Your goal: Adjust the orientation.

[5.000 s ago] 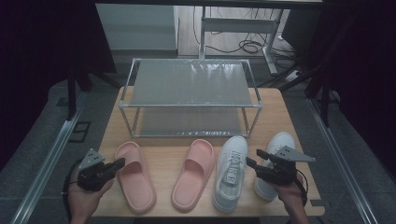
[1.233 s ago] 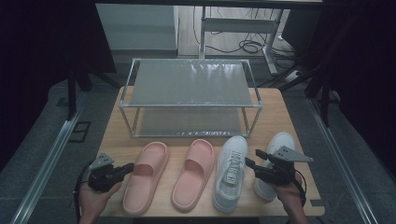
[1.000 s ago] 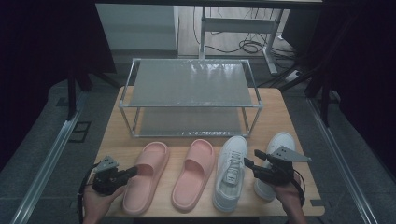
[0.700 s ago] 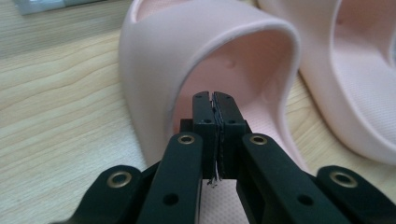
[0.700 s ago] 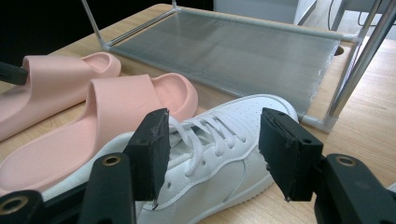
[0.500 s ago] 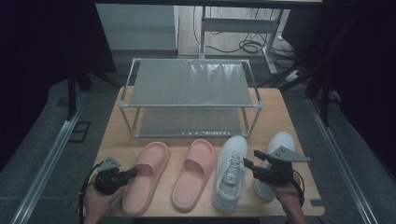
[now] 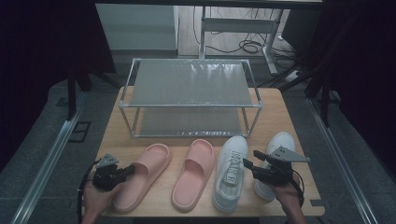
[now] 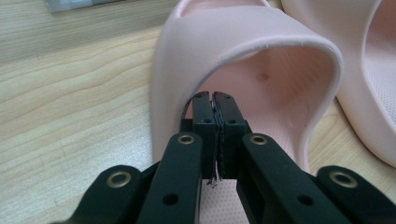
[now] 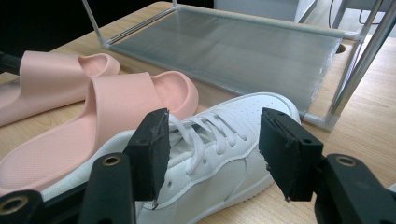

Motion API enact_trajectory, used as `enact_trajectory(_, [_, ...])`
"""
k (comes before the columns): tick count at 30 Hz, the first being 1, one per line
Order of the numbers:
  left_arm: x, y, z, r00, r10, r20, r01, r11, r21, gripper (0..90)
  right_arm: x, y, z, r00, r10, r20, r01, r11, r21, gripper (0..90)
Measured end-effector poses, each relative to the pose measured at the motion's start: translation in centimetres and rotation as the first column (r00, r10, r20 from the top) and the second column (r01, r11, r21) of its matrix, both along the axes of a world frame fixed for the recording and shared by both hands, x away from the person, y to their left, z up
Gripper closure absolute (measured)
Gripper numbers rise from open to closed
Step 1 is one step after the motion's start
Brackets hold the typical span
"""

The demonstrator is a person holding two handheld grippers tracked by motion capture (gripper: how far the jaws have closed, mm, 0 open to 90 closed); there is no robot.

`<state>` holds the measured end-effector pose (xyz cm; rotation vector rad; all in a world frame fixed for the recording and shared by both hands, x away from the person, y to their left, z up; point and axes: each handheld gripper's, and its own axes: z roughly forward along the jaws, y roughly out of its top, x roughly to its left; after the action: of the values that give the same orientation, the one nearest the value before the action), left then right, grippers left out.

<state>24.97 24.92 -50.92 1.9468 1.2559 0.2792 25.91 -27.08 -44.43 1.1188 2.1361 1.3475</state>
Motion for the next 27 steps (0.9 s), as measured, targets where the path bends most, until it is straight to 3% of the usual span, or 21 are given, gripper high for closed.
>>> enact_trajectory(14, [-0.4,0.2,0.0,0.9999,0.007,0.010,-0.007,0.9998,-0.016,84.9,0.0,0.0,-0.1,1.0000,-0.001,-0.001,0.001,1.000,-0.001,44.1])
enact_trajectory(22, [-2.7,-0.3,1.4,0.9981,-0.023,0.057,0.026,0.9988,-0.041,63.4,0.0,-0.1,-0.1,1.0000,-0.003,-0.001,0.003,1.000,-0.001,44.1])
enact_trajectory(27, [-3.6,-0.5,1.6,0.9975,-0.034,0.062,0.036,0.9985,-0.041,57.5,0.0,-0.1,-0.1,1.0000,-0.002,-0.001,0.002,1.000,-0.002,44.1])
